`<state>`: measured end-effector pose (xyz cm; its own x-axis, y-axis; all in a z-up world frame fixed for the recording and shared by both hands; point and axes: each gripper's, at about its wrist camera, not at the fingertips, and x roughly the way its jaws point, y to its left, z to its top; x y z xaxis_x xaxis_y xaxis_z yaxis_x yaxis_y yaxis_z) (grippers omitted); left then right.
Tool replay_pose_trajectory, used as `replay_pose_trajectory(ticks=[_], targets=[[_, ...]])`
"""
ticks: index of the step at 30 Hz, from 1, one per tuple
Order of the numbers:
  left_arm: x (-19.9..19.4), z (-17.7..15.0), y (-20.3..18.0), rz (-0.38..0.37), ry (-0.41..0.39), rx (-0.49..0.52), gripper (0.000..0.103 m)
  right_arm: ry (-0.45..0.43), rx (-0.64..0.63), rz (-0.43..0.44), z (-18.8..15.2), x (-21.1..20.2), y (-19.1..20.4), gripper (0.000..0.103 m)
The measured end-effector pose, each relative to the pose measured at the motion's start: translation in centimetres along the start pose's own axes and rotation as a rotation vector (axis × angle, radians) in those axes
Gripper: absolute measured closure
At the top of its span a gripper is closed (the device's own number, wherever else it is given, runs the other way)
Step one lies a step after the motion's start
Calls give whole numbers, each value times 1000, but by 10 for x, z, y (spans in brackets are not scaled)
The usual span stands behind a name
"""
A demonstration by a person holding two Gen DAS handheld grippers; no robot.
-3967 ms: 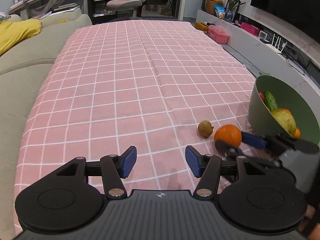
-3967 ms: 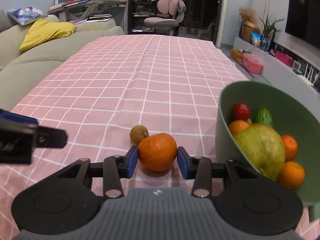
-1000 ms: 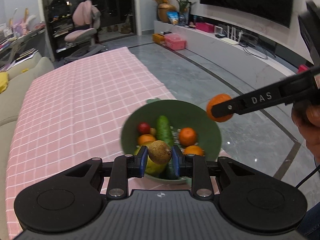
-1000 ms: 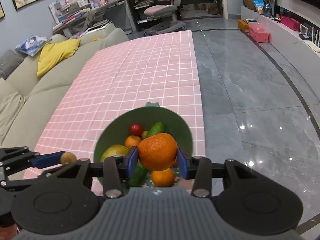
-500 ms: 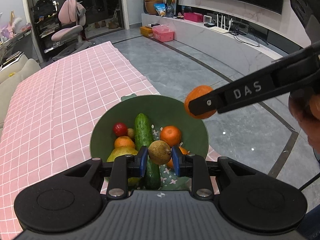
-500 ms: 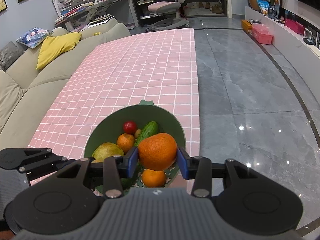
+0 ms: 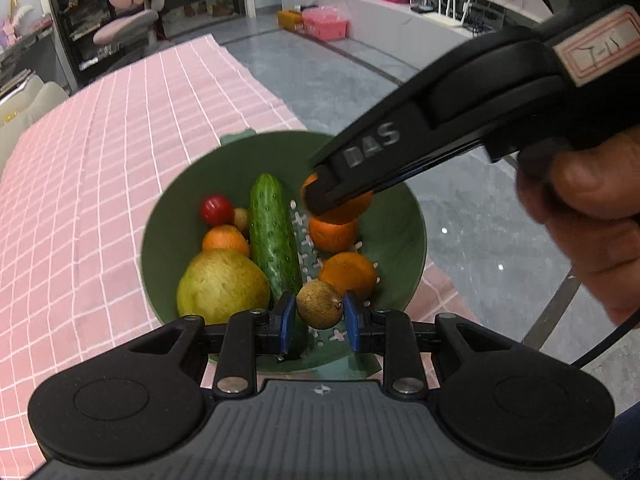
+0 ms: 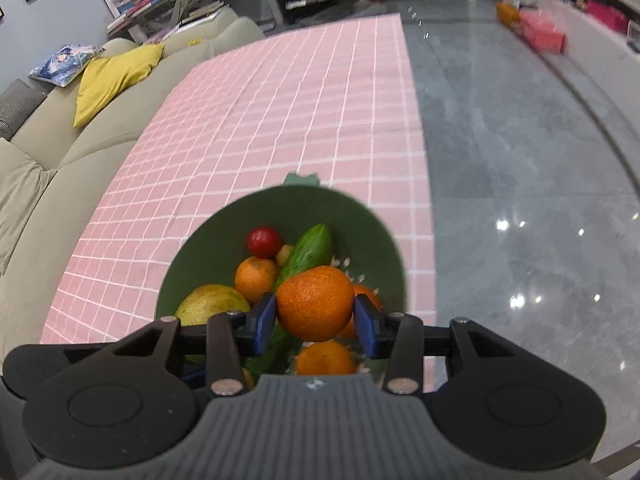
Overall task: Organize fruits
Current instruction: 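Lower the orange and kiwi into the green colander and open both tools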
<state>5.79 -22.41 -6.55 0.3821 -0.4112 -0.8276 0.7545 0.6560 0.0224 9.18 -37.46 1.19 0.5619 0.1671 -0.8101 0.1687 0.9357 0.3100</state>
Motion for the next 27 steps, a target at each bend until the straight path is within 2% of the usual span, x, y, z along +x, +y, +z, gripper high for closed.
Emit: replay_pose_trajectory(ticks=[6,11,14,16,21,27], targets=[[12,2,4,1,54,-5,73,64,-23,31,-2,24,7,63],[12,1,11,-7,60,-33,71,121,-45,45,-7,38,11,63],[13,3,14,-1,67,-47,58,124,-52,46,-7,39,15,61],[10,3,17,-27,67,-66,47,112,-47,55,-4,36,14,61],[-8,3,19,-27,42,-103,41,70,-36,53,0,22,13,61],[-46,-3,30,-42,-15,-202,34,30,-24,33,3,0,8,60]])
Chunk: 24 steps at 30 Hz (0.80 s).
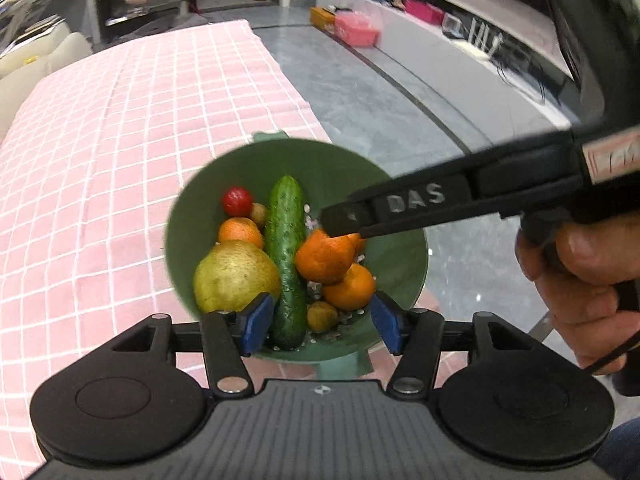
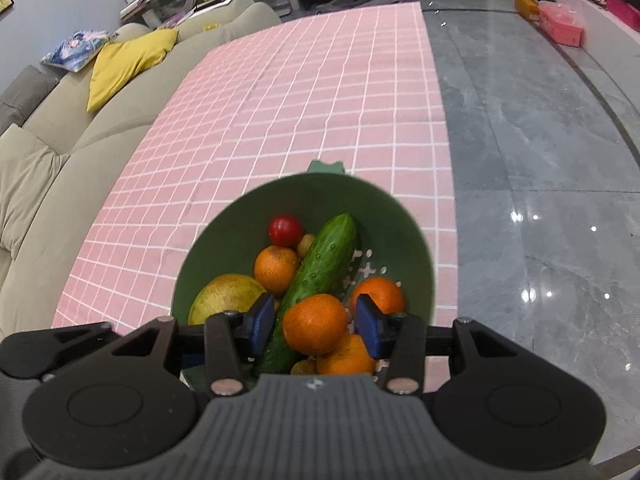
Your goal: Organize fruits
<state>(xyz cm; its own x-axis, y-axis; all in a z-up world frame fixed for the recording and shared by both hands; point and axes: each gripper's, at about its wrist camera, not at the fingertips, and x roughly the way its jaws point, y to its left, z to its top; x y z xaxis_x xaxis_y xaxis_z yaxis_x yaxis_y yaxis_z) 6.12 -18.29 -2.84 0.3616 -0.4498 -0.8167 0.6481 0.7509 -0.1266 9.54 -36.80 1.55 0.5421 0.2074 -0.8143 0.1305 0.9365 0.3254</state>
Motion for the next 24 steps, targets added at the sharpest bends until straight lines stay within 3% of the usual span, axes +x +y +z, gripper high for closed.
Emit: replay_pose_trajectory(ticks=[7,16,24], targets=[[-42,-6,9,78,-34,-83,29,-40,-31,-35,-4,-28,8,60],[-59,-2,22,142,-39,-196,23,-84,-91,-86,-18,-63,27,57],[-69,0,14,180,-42,-231,17,-135,-67,-139,-37,-96,41,44]])
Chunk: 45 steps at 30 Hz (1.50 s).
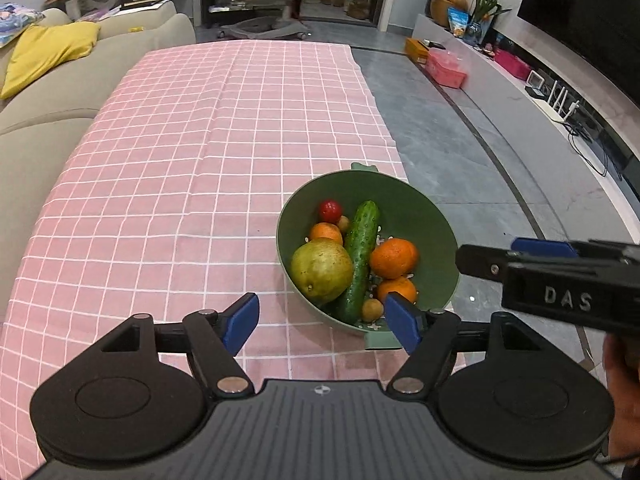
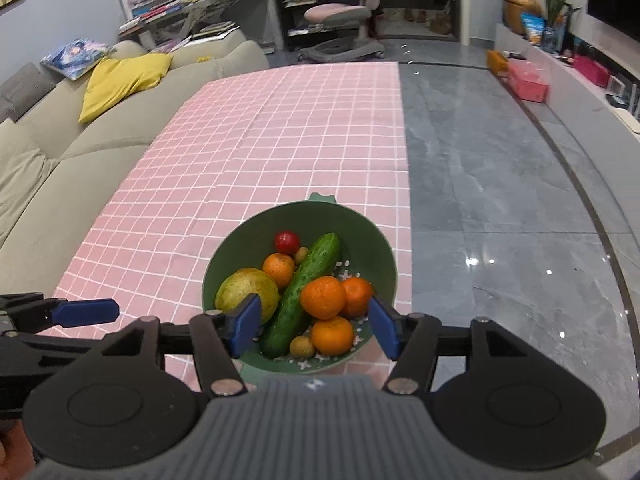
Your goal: Organize fruits
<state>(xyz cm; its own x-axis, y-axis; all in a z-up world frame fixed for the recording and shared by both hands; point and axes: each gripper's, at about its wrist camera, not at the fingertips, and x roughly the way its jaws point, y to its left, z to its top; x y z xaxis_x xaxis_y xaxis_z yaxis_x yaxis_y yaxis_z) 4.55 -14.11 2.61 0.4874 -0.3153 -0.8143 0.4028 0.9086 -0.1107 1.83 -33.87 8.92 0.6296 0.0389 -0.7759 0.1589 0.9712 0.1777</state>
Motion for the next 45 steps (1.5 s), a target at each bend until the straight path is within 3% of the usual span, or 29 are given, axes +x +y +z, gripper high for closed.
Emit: replay_pose_trajectory(ticks=[4,17,45], targets=[[-9,-3,-5,47,-24,9,14,-22,41,-42,-7,-15,2,41],[-19,-8,-16,49,-55,22,10,-30,84,-66,-37,-40,-5,40],[-14,-13,-23,69,-55,52,10,-26,74,-72,-38,-41,-5,40]])
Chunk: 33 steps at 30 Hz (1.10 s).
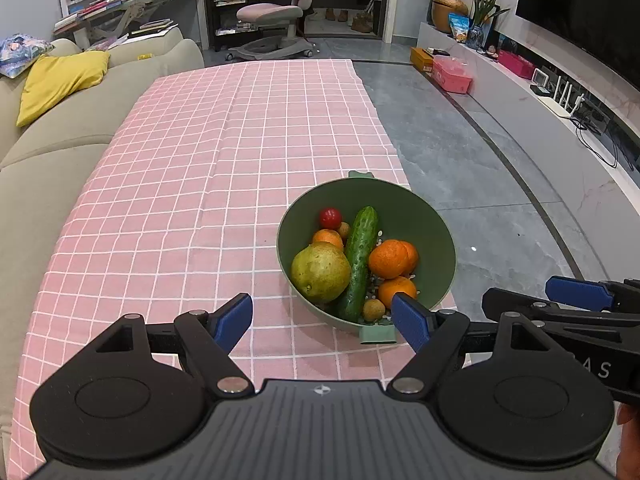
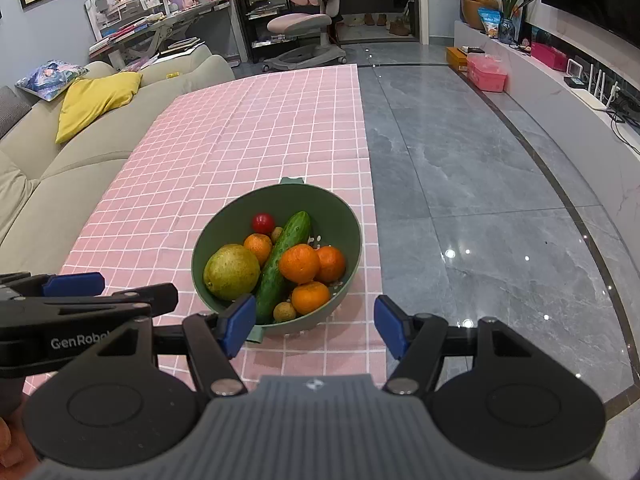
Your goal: Organize fruits
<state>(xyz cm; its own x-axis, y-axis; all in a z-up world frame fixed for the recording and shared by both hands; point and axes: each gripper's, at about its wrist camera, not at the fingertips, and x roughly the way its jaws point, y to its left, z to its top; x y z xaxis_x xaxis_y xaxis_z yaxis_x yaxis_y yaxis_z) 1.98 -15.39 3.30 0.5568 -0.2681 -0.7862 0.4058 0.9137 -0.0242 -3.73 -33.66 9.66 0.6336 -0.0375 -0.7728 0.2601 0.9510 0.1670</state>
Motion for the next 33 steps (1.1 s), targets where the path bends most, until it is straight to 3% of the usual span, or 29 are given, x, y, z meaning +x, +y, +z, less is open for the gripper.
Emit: replay_pose_trajectory(ticks=[33], targets=[[5,-2,1,-2,4,2,10,7,-6,-6,-3,3,1,40]])
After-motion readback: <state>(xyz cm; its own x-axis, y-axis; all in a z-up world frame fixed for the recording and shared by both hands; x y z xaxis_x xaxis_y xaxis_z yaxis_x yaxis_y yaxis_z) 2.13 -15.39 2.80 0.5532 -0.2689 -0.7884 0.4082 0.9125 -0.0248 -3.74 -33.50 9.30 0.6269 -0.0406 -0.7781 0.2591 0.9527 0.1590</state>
